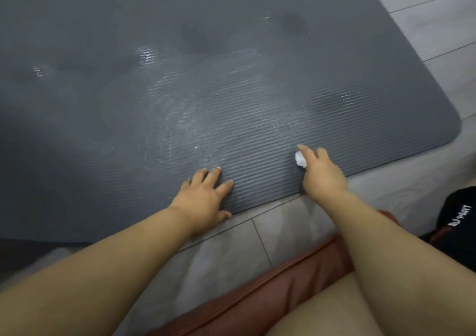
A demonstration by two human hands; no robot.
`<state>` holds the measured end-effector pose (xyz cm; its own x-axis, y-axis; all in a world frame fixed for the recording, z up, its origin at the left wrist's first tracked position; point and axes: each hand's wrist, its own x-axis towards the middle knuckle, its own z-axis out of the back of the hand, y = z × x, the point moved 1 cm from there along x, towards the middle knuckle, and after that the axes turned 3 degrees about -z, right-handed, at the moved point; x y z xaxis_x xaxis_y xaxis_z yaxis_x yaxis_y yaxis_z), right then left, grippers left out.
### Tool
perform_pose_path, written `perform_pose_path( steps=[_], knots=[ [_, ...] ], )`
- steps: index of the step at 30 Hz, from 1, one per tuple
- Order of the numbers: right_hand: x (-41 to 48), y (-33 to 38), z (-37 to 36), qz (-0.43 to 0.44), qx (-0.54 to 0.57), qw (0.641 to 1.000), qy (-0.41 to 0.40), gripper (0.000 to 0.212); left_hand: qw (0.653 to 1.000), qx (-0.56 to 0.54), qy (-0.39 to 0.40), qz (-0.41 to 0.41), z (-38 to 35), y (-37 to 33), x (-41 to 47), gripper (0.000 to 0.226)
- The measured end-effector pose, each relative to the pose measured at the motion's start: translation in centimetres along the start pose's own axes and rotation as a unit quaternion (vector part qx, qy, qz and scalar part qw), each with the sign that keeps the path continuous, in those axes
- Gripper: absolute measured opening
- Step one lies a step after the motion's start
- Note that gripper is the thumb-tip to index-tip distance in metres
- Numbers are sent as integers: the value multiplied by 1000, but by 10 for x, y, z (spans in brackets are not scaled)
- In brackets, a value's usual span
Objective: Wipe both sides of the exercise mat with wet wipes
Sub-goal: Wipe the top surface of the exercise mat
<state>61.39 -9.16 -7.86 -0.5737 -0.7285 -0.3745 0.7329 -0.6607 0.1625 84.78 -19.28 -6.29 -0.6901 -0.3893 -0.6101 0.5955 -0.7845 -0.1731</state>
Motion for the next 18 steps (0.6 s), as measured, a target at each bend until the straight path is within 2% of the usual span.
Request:
perform_pose_path(
  steps=[2, 5, 8, 11, 18],
  knots=[
    [7, -25, 14, -28, -18, 999, 13, 74, 999, 21, 25, -8, -7, -11, 5, 78],
    [13, -41, 17, 35, -70, 993, 90, 78, 996, 68, 50, -25, -16, -17, 9, 72],
    [14, -43, 14, 65, -109, 982, 139, 95, 989, 114, 75, -52, -12, -17, 8, 71],
    [13, -42, 13, 88, -131, 981, 115, 98, 985, 122, 101, -62, 4, -15, 6, 78],
    [4, -25, 0, 163, -144, 976, 20, 70, 988, 119, 91, -48, 22, 9, -9, 74]
  ],
)
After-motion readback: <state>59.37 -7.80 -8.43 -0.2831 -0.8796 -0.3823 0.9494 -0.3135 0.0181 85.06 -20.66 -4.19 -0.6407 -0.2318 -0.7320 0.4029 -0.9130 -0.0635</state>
